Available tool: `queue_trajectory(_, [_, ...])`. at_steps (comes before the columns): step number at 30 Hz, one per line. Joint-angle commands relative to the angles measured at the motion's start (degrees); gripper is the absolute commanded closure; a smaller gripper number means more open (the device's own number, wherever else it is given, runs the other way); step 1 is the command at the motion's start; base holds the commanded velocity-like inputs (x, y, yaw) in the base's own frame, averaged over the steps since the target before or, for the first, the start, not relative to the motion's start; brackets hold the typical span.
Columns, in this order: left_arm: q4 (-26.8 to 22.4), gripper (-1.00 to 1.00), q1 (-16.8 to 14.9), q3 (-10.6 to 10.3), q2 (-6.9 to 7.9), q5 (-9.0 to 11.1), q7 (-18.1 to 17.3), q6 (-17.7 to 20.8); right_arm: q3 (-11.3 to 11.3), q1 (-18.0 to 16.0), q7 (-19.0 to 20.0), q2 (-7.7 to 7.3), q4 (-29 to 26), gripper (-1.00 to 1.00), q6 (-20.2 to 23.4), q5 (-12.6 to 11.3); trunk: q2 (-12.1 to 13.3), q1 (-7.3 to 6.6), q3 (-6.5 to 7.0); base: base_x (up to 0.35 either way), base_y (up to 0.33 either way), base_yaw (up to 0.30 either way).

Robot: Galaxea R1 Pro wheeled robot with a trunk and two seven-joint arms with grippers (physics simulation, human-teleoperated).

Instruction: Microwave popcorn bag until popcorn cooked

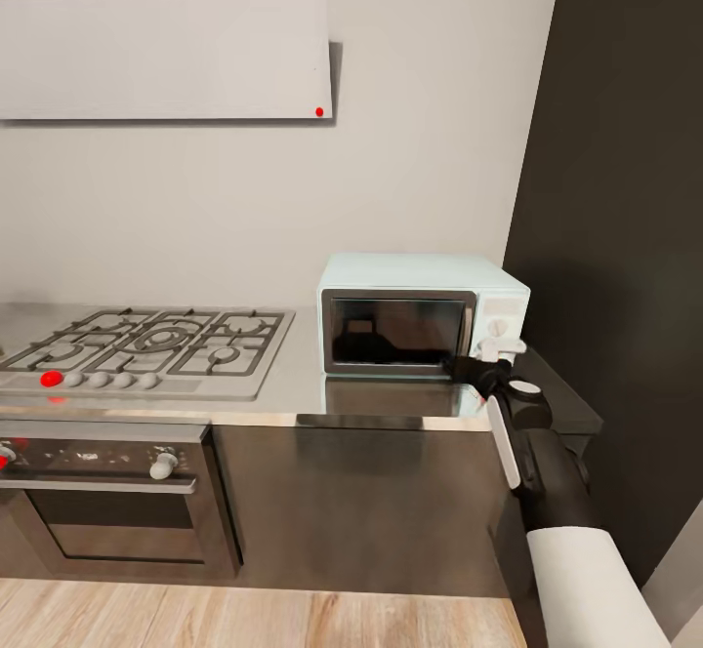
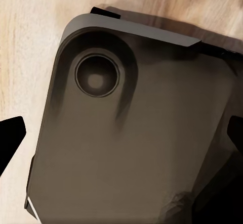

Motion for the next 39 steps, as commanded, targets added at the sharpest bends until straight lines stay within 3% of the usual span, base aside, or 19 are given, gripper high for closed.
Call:
queue_trajectory(1, [0.0,-1.0,0.0,-0.1,-0.01,0.3,0.0,-0.1,-0.1,0.0,0.0,0.0,-0.2,-1.0,0.3,0.3,0.0,0.0,-0.06,0.0,0.0,0.0])
queue_trajectory(9, [-0.2,-1.0,0.0,0.1,-0.17,0.4,0.0,-0.1,-0.1,0.0,-0.1,-0.26,-0.5,-1.0,2.0,0.5,0.0,0.0,-0.06,0.0,0.0,0.0])
queue_trajectory(16, [-0.2,-1.0,0.0,0.1,-0.17,0.4,0.0,-0.1,-0.2,0.0,-0.3,0.0,-0.5,-1.0,1.4,4.7,0.0,0.0,-0.06,0.013,0.0,0.0])
queue_trajectory(39, [-0.1,-1.0,0.0,-0.2,-0.02,0.4,0.0,-0.1,-0.6,0.0,-0.2,-0.08,-0.5,-1.0,1.3,4.8,0.0,0.0,-0.06,0.072,0.0,0.0])
